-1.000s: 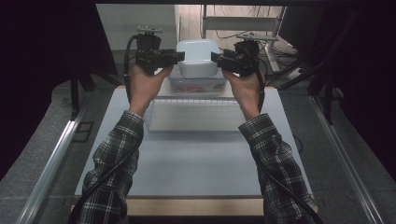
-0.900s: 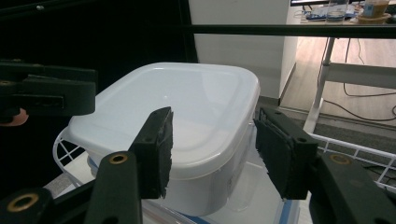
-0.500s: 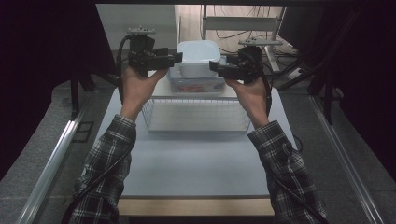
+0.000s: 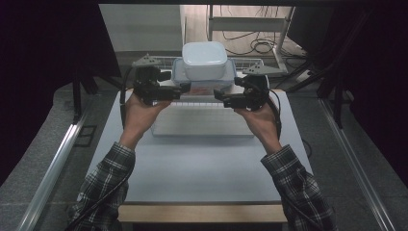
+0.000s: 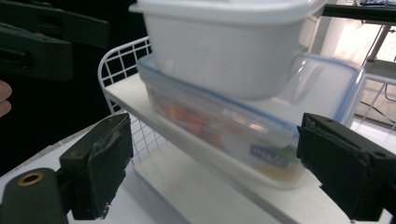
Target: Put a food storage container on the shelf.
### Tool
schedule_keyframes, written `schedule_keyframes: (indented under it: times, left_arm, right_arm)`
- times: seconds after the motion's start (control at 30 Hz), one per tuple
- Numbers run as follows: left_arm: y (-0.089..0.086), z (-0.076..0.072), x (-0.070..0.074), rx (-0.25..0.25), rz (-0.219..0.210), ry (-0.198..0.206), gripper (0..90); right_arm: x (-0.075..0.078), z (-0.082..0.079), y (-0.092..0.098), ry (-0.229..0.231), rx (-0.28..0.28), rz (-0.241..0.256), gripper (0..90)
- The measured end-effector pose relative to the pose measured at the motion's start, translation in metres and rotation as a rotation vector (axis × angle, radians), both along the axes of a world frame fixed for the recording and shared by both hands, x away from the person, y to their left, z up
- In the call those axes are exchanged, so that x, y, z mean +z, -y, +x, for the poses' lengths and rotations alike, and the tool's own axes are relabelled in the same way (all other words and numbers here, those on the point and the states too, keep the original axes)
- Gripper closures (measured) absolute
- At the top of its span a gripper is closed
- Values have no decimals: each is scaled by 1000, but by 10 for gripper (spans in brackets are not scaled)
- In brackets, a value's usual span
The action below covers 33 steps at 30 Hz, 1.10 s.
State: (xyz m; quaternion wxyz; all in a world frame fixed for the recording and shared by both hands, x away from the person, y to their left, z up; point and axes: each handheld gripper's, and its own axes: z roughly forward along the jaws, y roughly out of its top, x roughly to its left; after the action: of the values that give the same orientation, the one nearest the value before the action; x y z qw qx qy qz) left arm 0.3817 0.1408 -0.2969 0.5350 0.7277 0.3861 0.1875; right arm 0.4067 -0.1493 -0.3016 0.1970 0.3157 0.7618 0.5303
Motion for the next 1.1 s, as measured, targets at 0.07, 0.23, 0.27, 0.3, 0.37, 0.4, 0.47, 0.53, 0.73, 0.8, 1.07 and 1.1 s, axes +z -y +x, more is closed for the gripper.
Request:
schedule_keyframes:
  times: [0.07,0.23,0.27,0.3,0.37,0.4,0.47,0.53,0.73,0.8,1.07,1.1]
  left_arm:
    - [2,-5,-6,-8,7,2,124]
    - [5,-14,-20,-28,14,-16,101]
    - [6,-16,-22,-31,13,-19,96]
    - [6,-17,-24,-36,11,-21,93]
    - [6,-21,-29,-51,14,-23,79]
    - [6,-22,-31,-52,16,-24,77]
    - [7,-27,-38,-63,22,-25,67]
    - [7,-30,-43,-72,21,-30,62]
    - [8,-34,-53,-81,40,-29,54]
    - [8,-36,-56,-83,41,-29,52]
    - [9,-42,-68,-90,63,-19,46]
    - [9,-43,-69,-90,68,-16,45]
  right_arm:
    - [-5,-3,0,-1,9,-1,104]
    - [-12,-10,0,-2,29,-13,96]
    - [-14,-11,0,-2,30,-13,94]
    - [-15,-12,0,-1,33,-17,94]
    - [-17,-14,1,0,37,-21,91]
    - [-19,-15,1,-4,36,-22,90]
    - [-22,-18,2,-6,43,-34,86]
    - [-27,-21,3,-10,47,-34,82]
    - [-35,-26,3,-16,59,-49,70]
    - [-37,-27,2,-17,62,-47,68]
    - [-46,-31,4,-32,71,-62,61]
    - [-47,-31,5,-35,71,-61,61]
